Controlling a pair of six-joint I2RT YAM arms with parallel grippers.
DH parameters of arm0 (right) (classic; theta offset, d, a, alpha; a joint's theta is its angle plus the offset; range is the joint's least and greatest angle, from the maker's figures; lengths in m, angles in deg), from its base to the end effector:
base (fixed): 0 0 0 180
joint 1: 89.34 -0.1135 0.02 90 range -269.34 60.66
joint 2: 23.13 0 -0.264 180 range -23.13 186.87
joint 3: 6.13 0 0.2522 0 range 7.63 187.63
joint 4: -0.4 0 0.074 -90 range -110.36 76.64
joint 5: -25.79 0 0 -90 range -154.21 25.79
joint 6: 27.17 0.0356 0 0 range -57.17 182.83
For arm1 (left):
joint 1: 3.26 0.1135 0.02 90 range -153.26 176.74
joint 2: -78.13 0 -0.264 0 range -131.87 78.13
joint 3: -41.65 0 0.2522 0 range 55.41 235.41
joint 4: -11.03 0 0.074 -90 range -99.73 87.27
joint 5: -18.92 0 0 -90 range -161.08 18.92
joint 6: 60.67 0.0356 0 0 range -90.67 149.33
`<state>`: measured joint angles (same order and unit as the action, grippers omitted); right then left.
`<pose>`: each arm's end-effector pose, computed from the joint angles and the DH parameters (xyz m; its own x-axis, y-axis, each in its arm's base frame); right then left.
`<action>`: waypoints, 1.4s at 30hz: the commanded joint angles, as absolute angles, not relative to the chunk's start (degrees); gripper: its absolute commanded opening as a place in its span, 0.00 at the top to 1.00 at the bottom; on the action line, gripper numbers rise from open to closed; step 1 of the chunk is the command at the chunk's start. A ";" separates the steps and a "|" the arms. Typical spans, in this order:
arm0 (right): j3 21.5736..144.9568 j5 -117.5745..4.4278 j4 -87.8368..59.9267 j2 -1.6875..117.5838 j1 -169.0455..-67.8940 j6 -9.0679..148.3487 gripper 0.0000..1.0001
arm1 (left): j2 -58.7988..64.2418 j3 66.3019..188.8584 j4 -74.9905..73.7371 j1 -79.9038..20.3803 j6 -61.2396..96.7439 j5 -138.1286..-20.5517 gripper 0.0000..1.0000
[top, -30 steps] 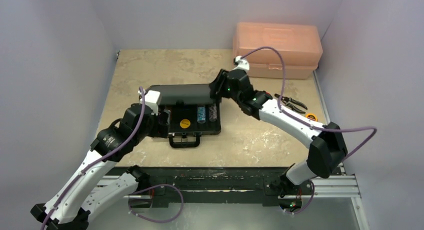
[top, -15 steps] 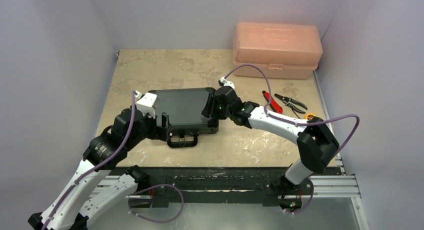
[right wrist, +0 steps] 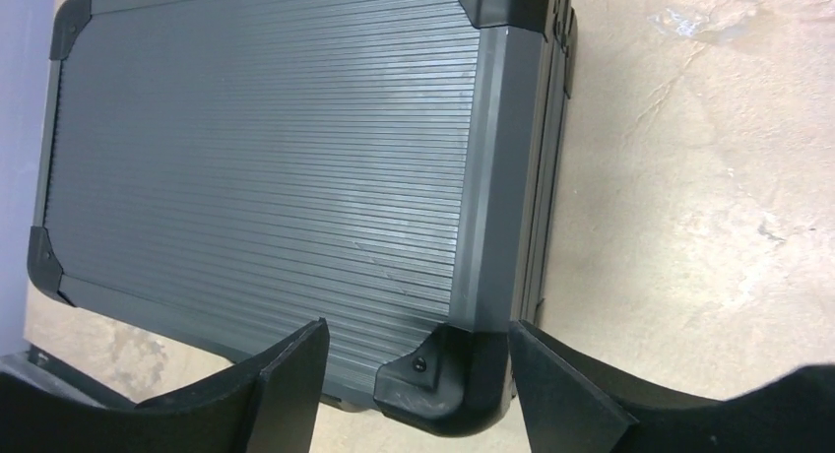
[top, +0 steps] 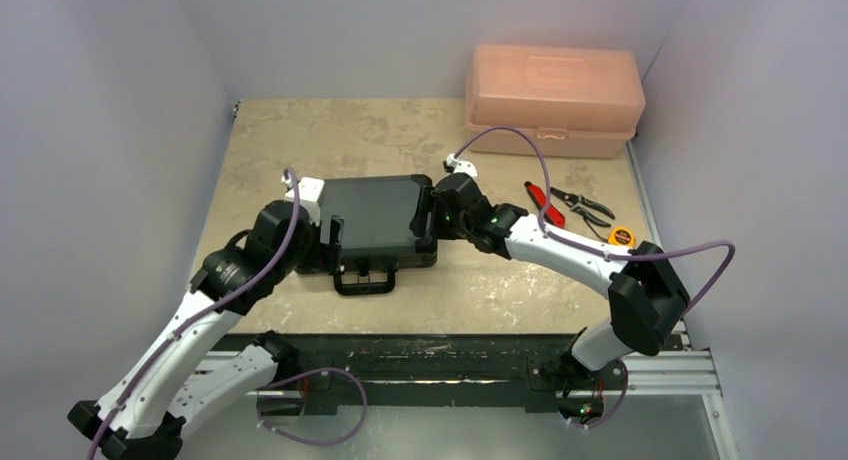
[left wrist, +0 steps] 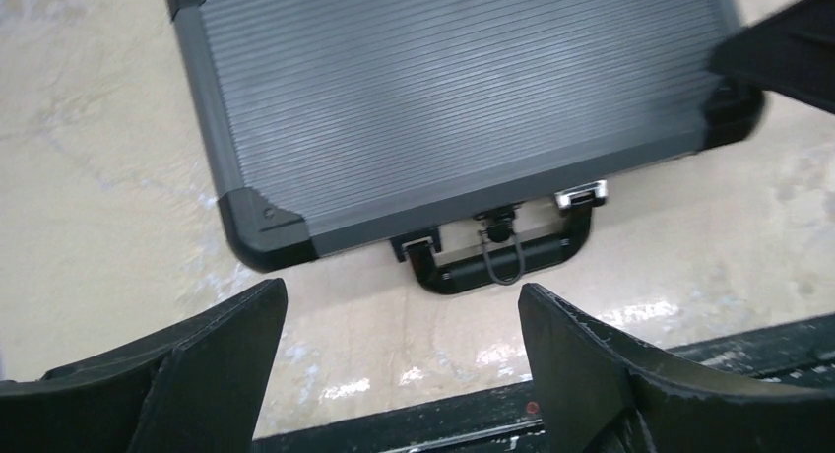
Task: Pack up texas hold em set
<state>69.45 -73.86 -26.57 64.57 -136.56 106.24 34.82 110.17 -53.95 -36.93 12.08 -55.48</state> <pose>0.2358 0.2460 0.2555 -0.7476 0.1896 -0.6365 -0.1672 0.8738 0.4566 0.1212 -0.0693 0.3327 -0.6158 0.0670 -0.7851 0.1878 0.9801 -0.0636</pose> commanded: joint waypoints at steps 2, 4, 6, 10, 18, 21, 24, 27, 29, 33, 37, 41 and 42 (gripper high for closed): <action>73.94 -78.83 -29.79 62.08 -136.64 102.17 0.23 | 28.99 114.45 -56.67 -30.52 9.34 -52.03 0.11; 74.73 -79.80 -30.35 62.20 -136.27 101.50 0.20 | 28.04 115.16 -56.55 -26.16 8.32 -54.98 0.10; 74.68 -80.14 -29.88 62.29 -135.58 101.18 0.19 | 26.49 116.06 -56.43 -22.01 7.02 -57.59 0.09; 73.69 -79.50 -27.46 63.92 -134.10 100.86 0.19 | 21.81 118.26 -55.64 -13.95 2.76 -66.01 0.08; 68.41 -75.17 -22.52 65.54 -133.72 100.79 0.20 | 16.35 112.10 -47.36 -3.43 -3.86 -75.65 0.07; 64.90 -72.68 -19.86 64.96 -133.67 100.86 0.21 | 15.02 108.64 -44.35 2.54 -6.49 -79.96 0.06; 62.62 -71.02 -18.14 64.93 -133.74 100.88 0.21 | 15.67 105.14 -40.64 3.98 -8.47 -80.06 0.05; 61.48 -70.11 -17.32 65.34 -133.72 100.89 0.22 | 14.77 102.39 -37.94 3.95 -9.62 -80.20 0.05; 61.26 -70.02 -17.40 65.54 -133.74 100.84 0.22 | 13.49 101.44 -37.52 3.95 -10.05 -80.76 0.06; 61.19 -70.16 -18.19 64.58 -133.69 100.62 0.21 | 13.87 97.68 -35.34 3.90 -11.10 -83.20 0.07; 61.11 -71.44 -19.52 62.12 -133.68 100.29 0.20 | 15.42 92.25 -31.77 3.73 -12.37 -88.23 0.09; 61.33 -73.38 -21.65 58.80 -133.65 100.03 0.18 | 16.78 89.06 -30.89 1.64 -12.76 -90.15 0.10; 61.41 -73.82 -22.23 57.57 -133.62 99.89 0.18 | 16.93 88.70 -30.77 0.69 -12.81 -90.61 0.10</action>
